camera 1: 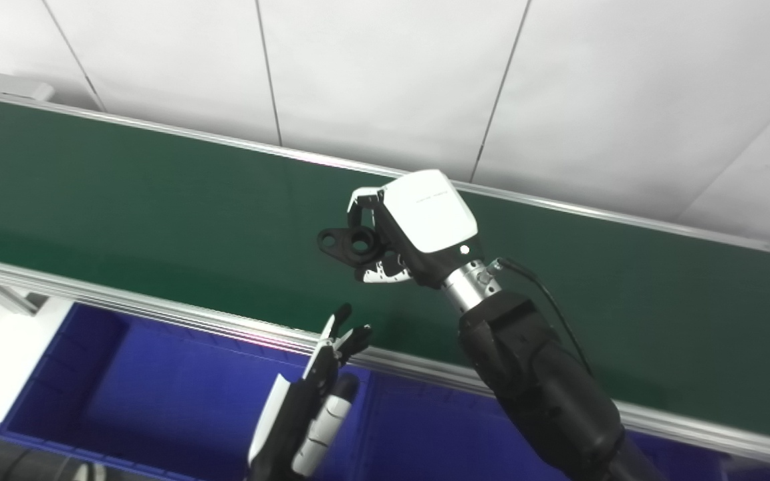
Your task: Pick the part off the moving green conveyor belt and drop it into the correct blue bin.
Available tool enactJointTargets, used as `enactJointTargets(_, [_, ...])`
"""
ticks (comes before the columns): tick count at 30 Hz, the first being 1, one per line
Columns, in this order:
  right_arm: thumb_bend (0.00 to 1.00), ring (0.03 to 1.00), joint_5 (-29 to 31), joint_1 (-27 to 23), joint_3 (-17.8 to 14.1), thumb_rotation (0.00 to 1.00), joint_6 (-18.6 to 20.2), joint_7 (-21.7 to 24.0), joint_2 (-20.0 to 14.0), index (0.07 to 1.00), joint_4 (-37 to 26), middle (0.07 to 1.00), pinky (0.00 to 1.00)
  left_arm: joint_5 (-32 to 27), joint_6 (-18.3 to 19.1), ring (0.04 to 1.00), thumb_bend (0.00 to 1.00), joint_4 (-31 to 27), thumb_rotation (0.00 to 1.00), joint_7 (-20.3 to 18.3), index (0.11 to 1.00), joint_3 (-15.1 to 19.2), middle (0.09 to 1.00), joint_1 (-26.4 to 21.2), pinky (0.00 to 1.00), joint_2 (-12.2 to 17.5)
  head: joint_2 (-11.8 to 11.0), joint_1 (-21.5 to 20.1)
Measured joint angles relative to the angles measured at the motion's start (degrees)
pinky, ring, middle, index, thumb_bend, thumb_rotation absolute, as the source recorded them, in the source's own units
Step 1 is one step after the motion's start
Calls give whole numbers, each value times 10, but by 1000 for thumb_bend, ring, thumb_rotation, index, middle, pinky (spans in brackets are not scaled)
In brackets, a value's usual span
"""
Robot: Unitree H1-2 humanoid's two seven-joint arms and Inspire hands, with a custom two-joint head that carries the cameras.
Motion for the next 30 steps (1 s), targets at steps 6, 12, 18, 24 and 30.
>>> enactJointTargets(6, [527, 192, -46, 95, -39, 0, 0, 108, -45, 484, -132, 470, 127, -11, 3, 881, 455, -13, 1000, -2, 1000, 14, 897, -3, 1000, -9, 22, -29])
enactJointTargets(12, [528, 178, -93, 186, -52, 0, 0, 188, -24, 484, -210, 470, 110, -22, 8, 894, 511, -21, 1000, -13, 1000, 24, 910, -10, 1000, -9, 38, -47])
enactJointTargets(18, [530, 158, -164, 288, -47, 0, -2, 238, 19, 483, -235, 469, 92, -24, 23, 903, 519, -41, 1000, -17, 1000, 35, 915, -10, 1000, -9, 48, -59])
enactJointTargets(24, [530, 180, -207, 335, -47, 0, -8, 238, 38, 484, -207, 470, 109, -38, 19, 884, 505, -35, 1000, -17, 1000, 44, 900, -10, 984, -9, 53, -66])
enactJointTargets(30, [530, 201, -235, 345, -52, 0, -15, 238, 36, 489, -156, 472, 127, -41, 17, 874, 503, -35, 1000, -17, 1000, 44, 887, -11, 970, -20, 57, -59])
